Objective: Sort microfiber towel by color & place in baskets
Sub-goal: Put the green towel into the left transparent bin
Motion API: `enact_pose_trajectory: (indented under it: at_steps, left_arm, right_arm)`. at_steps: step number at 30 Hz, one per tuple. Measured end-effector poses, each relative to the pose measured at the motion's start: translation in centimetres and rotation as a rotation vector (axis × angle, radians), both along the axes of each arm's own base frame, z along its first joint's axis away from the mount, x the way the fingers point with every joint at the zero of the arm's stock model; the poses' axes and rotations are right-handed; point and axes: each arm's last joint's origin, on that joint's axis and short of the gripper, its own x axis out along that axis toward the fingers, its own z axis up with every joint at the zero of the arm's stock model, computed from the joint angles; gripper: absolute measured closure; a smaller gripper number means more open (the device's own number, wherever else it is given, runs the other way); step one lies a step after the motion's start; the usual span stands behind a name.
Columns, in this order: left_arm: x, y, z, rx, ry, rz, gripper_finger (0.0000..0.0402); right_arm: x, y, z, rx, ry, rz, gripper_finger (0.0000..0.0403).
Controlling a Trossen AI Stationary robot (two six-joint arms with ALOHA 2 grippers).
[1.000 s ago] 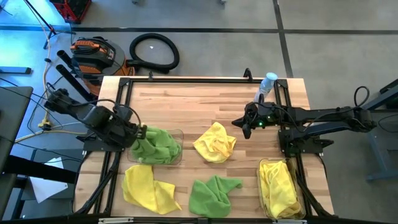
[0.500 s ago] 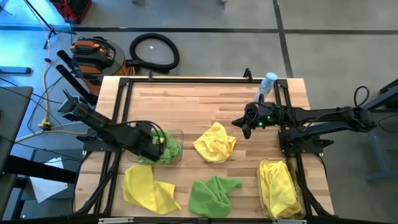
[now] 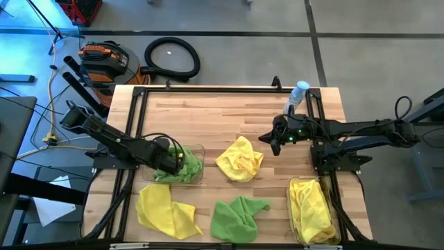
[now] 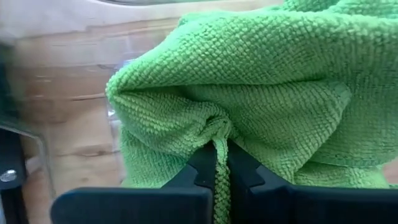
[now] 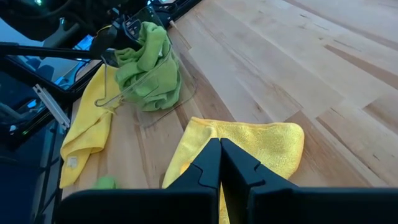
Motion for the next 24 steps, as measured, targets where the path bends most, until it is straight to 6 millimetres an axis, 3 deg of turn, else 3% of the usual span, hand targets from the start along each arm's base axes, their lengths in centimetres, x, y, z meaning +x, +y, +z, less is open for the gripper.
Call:
enact_pose_trajectory:
  at_steps: [6,15,24]
  left_arm:
    - [0.1,0.1,-0.1,0.003,-0.004,0.002,0.0383]
    - [0.0,0.2,0.2,-0.003,-0.006,-0.034,0.0309]
    - [-1.3,0.5,3.0,-0.108,-0.117,-0.014,0.0295]
  right_arm:
    - [0.0,0.0,0.0,-0.001,0.0,0.001,0.0403]
    - [0.0,0.0,0.0,-0.019,0.001,0.01,0.0403]
    - [0.0,0.0,0.0,-0.028,0.001,0.014,0.0403]
